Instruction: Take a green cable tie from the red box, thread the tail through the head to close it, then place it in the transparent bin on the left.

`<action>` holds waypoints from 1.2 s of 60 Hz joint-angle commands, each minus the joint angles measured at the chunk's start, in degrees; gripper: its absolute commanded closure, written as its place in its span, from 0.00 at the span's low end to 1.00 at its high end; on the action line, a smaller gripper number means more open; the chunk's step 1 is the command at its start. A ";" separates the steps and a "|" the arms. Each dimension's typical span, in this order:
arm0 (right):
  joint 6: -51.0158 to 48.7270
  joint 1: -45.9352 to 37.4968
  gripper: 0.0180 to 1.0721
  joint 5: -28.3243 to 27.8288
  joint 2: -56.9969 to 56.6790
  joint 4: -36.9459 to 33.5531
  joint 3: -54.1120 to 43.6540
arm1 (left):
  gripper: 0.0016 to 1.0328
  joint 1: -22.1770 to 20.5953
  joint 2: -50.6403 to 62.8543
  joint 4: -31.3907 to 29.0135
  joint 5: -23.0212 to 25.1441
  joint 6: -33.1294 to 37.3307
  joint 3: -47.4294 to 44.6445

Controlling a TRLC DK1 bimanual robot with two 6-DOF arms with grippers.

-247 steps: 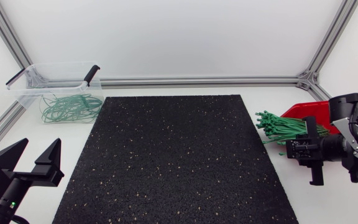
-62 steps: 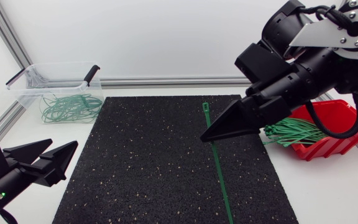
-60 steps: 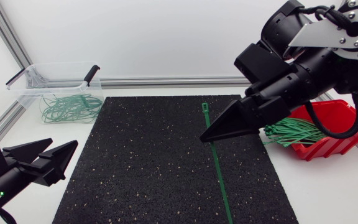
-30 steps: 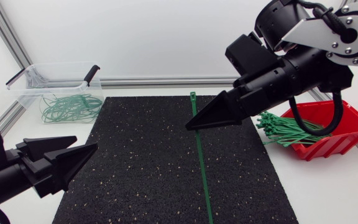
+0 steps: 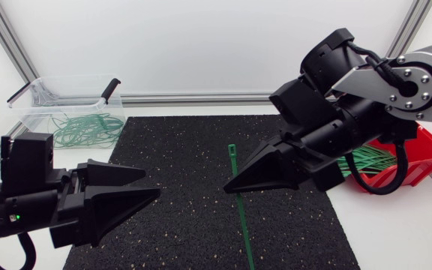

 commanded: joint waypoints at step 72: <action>-4.56 -0.78 0.94 -10.91 3.26 7.12 -3.07 | 0.04 -5.91 21.30 22.62 19.25 -7.59 11.92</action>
